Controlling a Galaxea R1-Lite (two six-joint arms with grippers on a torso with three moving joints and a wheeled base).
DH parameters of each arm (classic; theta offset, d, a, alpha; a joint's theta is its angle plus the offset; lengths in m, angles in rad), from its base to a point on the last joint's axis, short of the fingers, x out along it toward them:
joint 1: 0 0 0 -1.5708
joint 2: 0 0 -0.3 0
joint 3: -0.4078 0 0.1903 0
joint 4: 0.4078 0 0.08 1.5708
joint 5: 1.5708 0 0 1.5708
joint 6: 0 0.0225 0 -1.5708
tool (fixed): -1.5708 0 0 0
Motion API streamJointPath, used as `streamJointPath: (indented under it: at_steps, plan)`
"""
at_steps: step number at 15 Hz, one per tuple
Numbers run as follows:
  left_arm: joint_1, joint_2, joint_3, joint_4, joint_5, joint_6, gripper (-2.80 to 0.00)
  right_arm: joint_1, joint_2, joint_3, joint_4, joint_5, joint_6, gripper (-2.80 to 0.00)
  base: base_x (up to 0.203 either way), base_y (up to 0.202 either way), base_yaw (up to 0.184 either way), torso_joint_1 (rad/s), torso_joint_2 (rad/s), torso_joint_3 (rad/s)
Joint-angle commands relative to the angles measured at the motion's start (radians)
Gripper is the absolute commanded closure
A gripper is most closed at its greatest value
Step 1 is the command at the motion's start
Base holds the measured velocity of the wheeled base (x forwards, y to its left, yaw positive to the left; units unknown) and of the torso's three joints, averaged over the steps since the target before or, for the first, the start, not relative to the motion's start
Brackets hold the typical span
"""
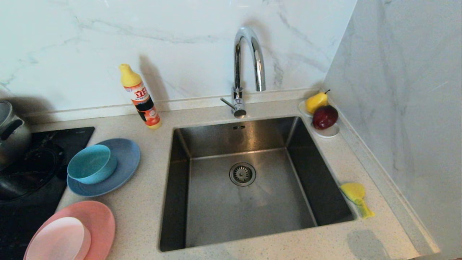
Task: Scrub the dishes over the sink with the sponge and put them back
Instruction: Grab the dish soap
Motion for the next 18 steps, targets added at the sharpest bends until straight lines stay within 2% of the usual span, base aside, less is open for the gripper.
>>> streamJointPath:
  at_steps: [1,9,11,13,16,18]
  plan:
    - [0.0,0.001,0.018,-0.001,0.0,0.0,0.0,0.0,0.0,0.0,0.0,0.0,0.0,0.0,0.0,0.0,0.0,0.0,0.0,0.0]
    - [0.0,0.0,0.014,-0.003,0.004,0.006,0.0,0.0,0.0,0.0,0.0,0.0,0.0,0.0,0.0,0.0,0.0,0.0,0.0,0.0]
    - [0.0,0.013,-0.069,0.007,0.009,0.011,0.0,0.0,0.001,0.0,-0.001,0.0,0.0,0.0,0.0,0.0,0.0,0.0,0.0,0.0]
    - [0.0,0.126,-0.164,0.028,0.009,0.01,0.0,0.0,0.0,0.0,0.0,0.0,0.0,0.0,0.0,0.0,0.0,0.0,0.0,0.0]
    - [0.0,0.442,-0.322,0.027,0.01,0.001,0.0,0.0,0.0,0.0,-0.001,0.0,0.0,0.0,0.0,0.0,0.0,0.0,0.0,0.0]
    - [0.0,0.683,-0.41,-0.032,0.013,-0.015,0.0,0.0,0.0,0.0,-0.002,0.0,0.0,0.0,0.0,0.0,0.0,0.0,0.0,0.0]
